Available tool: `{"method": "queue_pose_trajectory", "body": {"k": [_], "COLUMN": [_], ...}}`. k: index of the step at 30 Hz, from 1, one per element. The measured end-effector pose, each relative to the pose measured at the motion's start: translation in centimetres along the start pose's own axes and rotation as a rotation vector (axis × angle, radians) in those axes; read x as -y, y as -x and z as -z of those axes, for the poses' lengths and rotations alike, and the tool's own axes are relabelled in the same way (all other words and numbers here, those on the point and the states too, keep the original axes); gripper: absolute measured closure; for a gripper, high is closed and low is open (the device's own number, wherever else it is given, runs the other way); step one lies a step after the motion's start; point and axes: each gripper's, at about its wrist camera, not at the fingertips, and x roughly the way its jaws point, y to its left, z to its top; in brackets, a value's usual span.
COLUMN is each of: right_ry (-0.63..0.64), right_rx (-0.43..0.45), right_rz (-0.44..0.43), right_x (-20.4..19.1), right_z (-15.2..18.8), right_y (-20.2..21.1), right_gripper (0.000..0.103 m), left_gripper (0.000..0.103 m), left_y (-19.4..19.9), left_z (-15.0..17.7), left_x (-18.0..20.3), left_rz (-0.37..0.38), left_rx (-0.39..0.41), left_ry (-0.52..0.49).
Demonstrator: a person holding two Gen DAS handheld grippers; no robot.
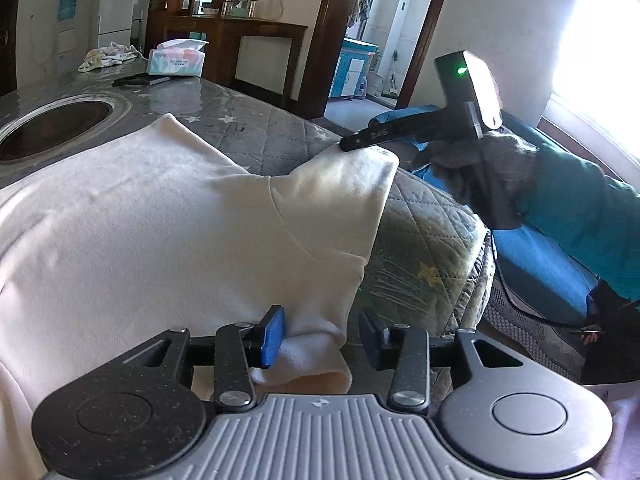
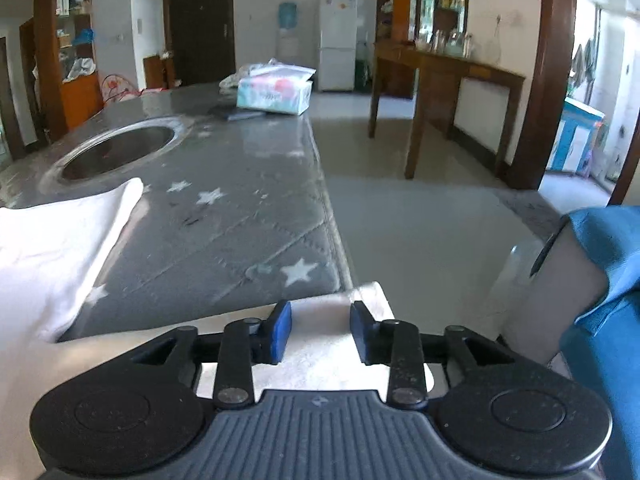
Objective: Fold clothes
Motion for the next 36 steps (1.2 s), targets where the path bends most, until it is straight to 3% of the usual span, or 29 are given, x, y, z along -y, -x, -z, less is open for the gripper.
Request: {"method": "queue_pose_trajectory", "body": {"k": [3,8,13,17,20,23,30,36], "right_ry": [0.0,0.053,0.107,0.118,0.106,0.094,0.077,0.08], "right_rx": [0.011,0.037,0.034,0.028,0.031,0.034,0.045,0.046], "right_rz": [0.031,-0.055,-0.153,-0.167,-0.166,-0.166,-0.166,-0.168], "right_x": [-0.1,-1.7,-4.5,-5.8,-6.0,-6.3,-6.8,-6.9], "right_z": [-0.2,0.2,1.5,2.2,2.4,2.5,2.9,2.9], "right_y": [0.2,2.5,3.6,3.2,3.0,2.7,2.4,2.3], "right_gripper": [0.069,0.06,0.051,0.05,0.047,0.044,0.035,0.031], "left_gripper": [0.058,0.058,0.058,0.058,0.058,0.058,0.059,0.091], "left_y": [0.4,2.4,5.5,7.3,7.5,6.8,3.9,5.0], "left_z": [0.0,0.2,0.1,-0.4,-0.9,-1.1,-0.2,0.6], "left_x": [0.0,-0.7,-3.0,-5.8,-7.4,-8.7,-11.7,-13.7], "left_rz": [-0.005,-0.044,-0.177,-0.328,-0.449,-0.515,-0.584,-0.566], "left_rx": [0.008,0.062,0.141,0.178,0.165,0.132,0.024,0.072], "left_ry": [0.006,0.034,0.081,0.102,0.056,0.002,0.017,0.124]}}
